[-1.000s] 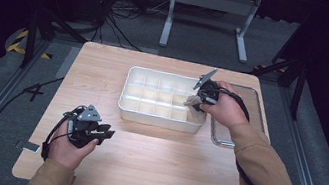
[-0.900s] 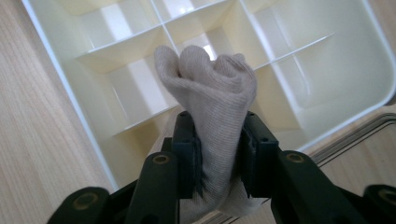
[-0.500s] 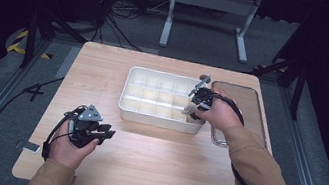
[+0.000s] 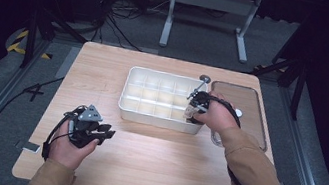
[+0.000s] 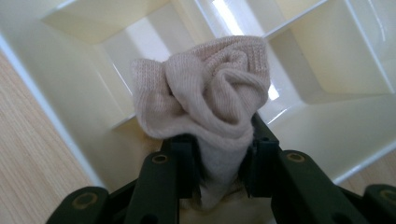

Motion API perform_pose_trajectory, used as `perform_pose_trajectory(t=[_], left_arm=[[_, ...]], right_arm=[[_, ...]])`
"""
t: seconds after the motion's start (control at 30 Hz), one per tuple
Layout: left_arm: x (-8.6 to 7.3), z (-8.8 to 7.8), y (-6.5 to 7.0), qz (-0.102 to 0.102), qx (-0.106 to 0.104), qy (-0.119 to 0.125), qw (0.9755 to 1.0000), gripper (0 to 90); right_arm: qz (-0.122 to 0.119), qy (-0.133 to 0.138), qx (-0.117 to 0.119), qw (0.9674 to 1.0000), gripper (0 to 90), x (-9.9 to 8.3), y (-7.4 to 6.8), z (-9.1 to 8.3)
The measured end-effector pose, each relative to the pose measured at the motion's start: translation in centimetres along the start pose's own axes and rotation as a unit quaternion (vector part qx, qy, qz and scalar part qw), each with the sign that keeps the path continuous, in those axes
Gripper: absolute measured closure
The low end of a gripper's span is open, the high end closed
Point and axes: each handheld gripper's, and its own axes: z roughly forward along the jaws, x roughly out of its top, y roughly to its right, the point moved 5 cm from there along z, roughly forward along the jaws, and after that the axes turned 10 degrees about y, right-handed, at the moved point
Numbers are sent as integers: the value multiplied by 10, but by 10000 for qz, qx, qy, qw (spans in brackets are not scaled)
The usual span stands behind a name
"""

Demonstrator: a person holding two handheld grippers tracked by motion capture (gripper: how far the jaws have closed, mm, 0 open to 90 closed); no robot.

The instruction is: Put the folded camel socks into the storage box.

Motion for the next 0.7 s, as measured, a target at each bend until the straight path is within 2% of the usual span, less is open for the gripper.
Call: perform_pose_trajectory(t=[0.07, 0.1, 0.3, 0.47, 0.6, 0.7], left_arm=[[0, 0, 0, 4, 6, -20, 10000, 707], [0, 0, 0, 5, 8, -40, 10000, 707], [0, 1, 0, 16, 3, -24, 10000, 707], [0, 1, 1, 17, 0, -17, 10000, 707], [0, 1, 0, 3, -4, -33, 10000, 707], [0, 1, 0, 9, -5, -10, 10000, 705]], right_arm=[[61, -54, -29, 10000, 700, 0, 0, 2], [70, -84, 42, 9999, 700, -1, 0, 3], [220, -197, 114, 9995, 701, -1, 1, 8], [237, -286, 103, 9993, 697, -1, 1, 12], [196, -203, 124, 9995, 657, 0, 0, 5], [150, -221, -15, 9996, 564, 2, -1, -3]])
